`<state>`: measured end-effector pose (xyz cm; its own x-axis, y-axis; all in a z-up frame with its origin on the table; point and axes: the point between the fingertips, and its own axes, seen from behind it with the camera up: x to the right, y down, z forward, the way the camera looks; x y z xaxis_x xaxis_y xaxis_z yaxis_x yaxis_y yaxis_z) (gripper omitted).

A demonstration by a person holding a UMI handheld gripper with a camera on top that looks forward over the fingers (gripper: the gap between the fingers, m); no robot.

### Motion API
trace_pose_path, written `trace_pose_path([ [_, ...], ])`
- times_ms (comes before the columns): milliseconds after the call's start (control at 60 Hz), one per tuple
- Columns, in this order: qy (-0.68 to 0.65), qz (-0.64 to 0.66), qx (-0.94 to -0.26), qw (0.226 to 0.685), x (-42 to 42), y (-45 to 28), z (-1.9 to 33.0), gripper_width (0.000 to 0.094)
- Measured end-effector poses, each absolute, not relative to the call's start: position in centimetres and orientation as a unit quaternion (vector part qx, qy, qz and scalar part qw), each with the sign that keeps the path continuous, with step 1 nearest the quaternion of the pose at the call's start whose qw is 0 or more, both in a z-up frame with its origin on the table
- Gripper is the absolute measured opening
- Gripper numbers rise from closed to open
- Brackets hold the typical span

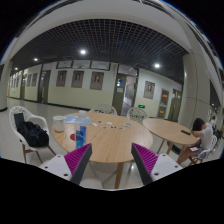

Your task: Pour water

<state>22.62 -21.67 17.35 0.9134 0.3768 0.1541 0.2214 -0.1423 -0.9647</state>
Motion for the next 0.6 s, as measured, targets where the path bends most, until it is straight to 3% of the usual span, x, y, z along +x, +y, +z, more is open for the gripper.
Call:
trace_pose_path([
  [317,-0.215,0.087,-0.757,0.611,20.8,-22.3,16.1,0.0845],
  [600,-0.243,0.151,-0.758,0.587,12.1,-20.0,12.5,0.0844],
])
